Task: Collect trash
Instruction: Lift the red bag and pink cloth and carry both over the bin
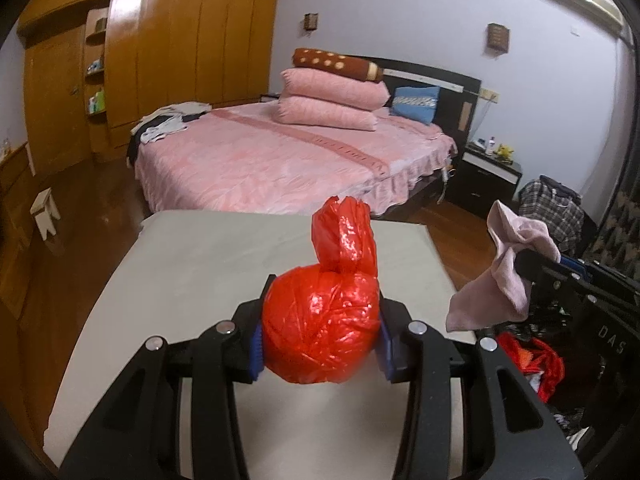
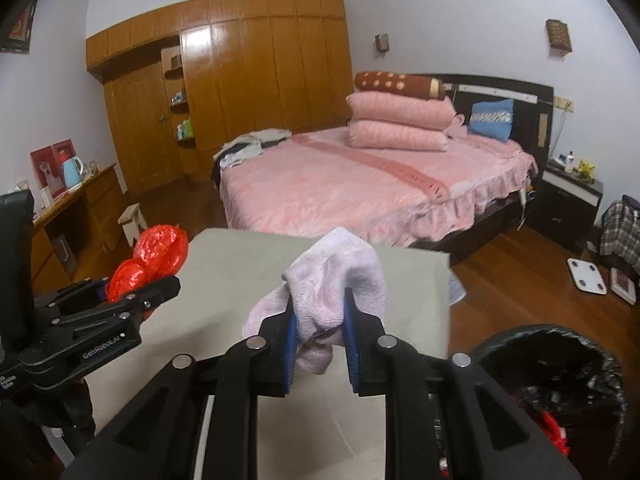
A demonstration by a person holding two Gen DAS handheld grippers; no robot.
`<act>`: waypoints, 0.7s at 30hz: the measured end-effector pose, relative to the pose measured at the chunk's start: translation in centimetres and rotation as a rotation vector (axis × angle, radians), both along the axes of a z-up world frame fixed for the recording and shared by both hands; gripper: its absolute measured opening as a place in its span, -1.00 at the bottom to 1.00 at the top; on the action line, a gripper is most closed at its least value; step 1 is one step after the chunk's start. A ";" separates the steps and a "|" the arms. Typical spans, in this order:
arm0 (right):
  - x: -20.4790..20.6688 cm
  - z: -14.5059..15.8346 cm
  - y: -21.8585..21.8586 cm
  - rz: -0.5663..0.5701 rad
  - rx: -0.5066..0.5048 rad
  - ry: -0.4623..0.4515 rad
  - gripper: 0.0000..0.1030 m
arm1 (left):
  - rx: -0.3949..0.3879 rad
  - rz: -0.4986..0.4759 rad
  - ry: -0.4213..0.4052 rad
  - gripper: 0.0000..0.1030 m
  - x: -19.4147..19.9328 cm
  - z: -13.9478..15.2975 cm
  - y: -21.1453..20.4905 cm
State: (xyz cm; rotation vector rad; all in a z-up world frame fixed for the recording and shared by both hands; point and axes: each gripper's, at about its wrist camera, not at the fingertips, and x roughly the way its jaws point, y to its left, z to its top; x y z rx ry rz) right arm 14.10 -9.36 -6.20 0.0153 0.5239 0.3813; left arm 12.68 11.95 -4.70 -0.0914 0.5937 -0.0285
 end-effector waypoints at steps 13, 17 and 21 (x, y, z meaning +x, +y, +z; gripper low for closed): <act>-3.7 2.7 -6.5 -0.090 0.011 -0.080 -0.61 | 0.010 -0.104 -0.076 -0.20 -2.3 2.7 -6.8; -4.9 3.1 -8.3 -0.123 -0.001 -0.103 -0.61 | 0.013 -0.133 -0.093 -0.20 -3.0 3.0 -8.6; -5.8 3.2 -10.1 -0.158 -0.005 -0.117 -0.61 | 0.015 -0.166 -0.105 -0.20 -3.7 3.2 -10.6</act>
